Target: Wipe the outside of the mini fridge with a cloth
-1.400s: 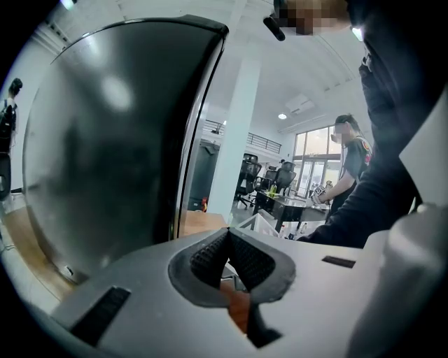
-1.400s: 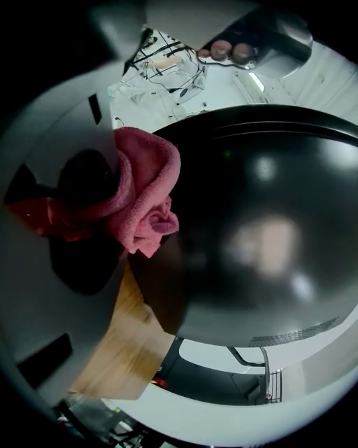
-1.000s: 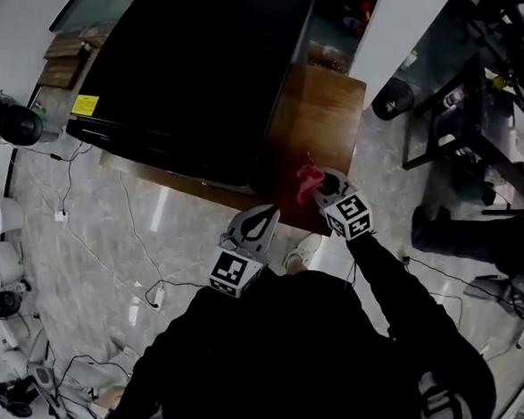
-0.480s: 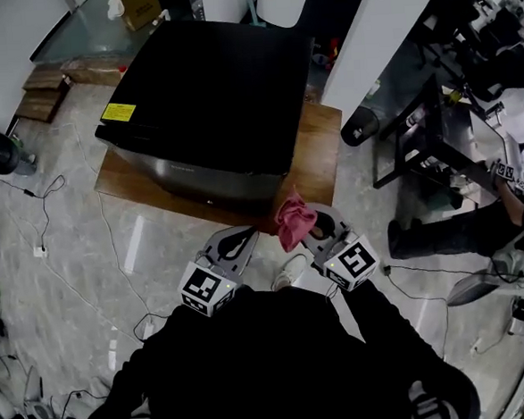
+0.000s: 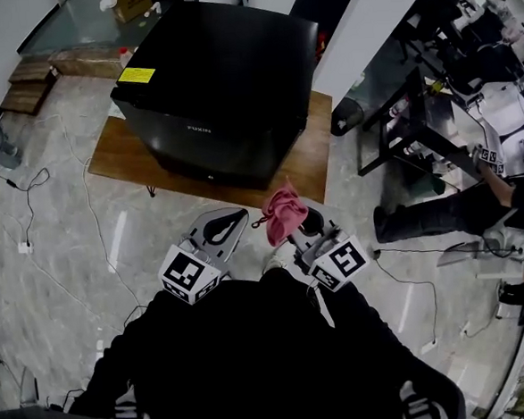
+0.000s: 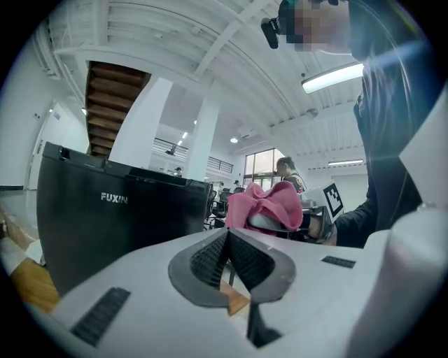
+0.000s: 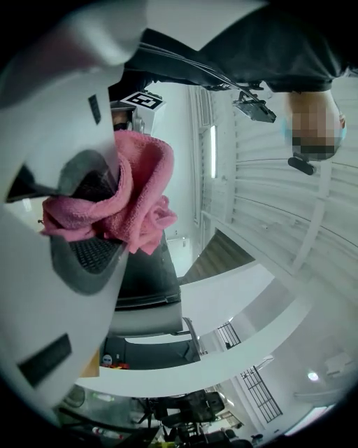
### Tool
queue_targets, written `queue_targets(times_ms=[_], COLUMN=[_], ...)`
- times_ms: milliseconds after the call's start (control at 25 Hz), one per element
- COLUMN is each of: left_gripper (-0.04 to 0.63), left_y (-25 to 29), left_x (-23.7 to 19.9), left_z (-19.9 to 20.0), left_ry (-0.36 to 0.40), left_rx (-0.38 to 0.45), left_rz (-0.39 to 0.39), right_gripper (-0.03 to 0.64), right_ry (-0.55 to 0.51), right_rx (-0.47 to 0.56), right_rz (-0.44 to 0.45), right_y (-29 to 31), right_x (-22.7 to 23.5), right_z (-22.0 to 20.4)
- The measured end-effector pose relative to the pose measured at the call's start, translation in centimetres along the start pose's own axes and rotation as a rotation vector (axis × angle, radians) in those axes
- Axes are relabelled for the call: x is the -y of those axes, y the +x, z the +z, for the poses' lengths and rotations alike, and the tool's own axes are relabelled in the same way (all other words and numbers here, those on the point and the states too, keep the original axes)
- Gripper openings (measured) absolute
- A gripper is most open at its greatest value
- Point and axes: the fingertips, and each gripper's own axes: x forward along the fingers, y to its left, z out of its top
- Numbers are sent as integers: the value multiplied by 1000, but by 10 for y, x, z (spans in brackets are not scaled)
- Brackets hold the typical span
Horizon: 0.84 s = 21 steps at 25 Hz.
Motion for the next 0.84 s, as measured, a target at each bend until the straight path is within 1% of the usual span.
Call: queue_targets(times_ms=[120, 280, 680, 840], left_gripper=[5, 5, 5, 5], left_y=[-16, -24, -47, -50], left_x=[11, 26, 42, 48], left_z=[8, 11, 13, 13], left_ry=[3, 7, 0, 13], left_rx=[23, 42, 66, 75], left_rz=[-17, -31, -14, -12], right_gripper=[86, 86, 86, 86], right_ry=[-8, -14, -23, -23], right_rx=[4, 11, 2, 4], right_rz=[-19, -36, -44, -40], right_y=[-5, -17, -33, -39], right_x=[-19, -31, -56, -62], right_z=[1, 0, -5, -7])
